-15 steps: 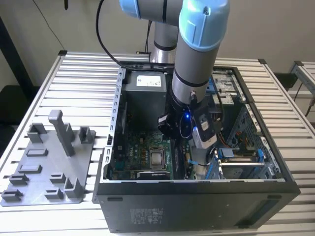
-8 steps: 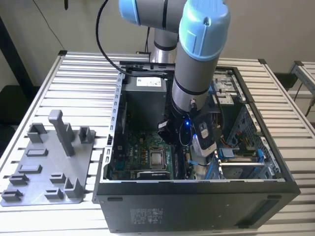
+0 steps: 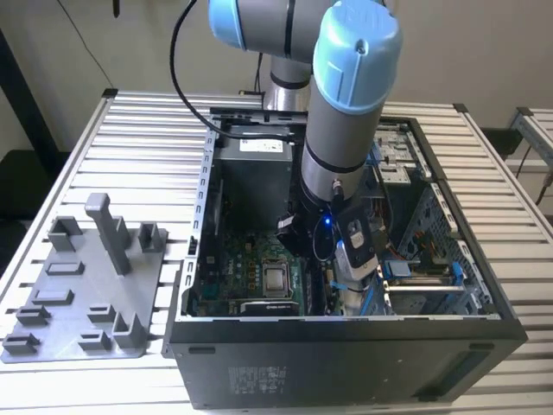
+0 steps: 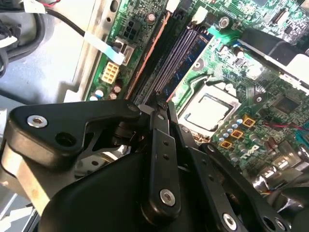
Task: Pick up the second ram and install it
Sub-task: 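Insert the second ram into the second slot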
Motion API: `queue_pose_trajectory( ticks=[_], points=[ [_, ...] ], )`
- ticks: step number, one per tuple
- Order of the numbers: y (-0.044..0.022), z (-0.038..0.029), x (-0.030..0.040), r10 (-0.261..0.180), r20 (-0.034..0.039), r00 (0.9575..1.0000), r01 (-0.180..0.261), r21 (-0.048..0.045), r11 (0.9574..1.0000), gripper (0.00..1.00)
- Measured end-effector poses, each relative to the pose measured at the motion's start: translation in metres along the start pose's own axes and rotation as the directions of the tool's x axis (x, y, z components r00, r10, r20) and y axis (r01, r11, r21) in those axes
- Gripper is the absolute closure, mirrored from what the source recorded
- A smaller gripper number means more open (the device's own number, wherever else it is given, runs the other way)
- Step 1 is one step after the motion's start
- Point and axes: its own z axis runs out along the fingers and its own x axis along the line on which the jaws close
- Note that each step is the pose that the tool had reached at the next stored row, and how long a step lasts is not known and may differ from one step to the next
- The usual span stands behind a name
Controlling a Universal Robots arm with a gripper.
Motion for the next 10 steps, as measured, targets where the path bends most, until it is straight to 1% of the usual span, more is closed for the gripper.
queue_pose_trajectory(
  ticks=[3, 5, 6, 10],
  points=[
    [-0.0003, 0.0035, 0.0000, -0.001, 0.0001, 1.0000, 0.001, 0.0002, 1.0000, 0.86],
    [0.0015, 0.0050, 0.0003, -0.003, -0.0002, 1.0000, 0.003, 0.0005, 1.0000, 0.86],
    [0.0021, 0.0050, 0.0003, -0.007, -0.0007, 1.0000, 0.007, 0.0016, 1.0000, 0.86],
    [0.0024, 0.0040, 0.0004, -0.021, -0.0019, 0.9998, 0.021, 0.0003, 0.9998, 0.86]
  ],
)
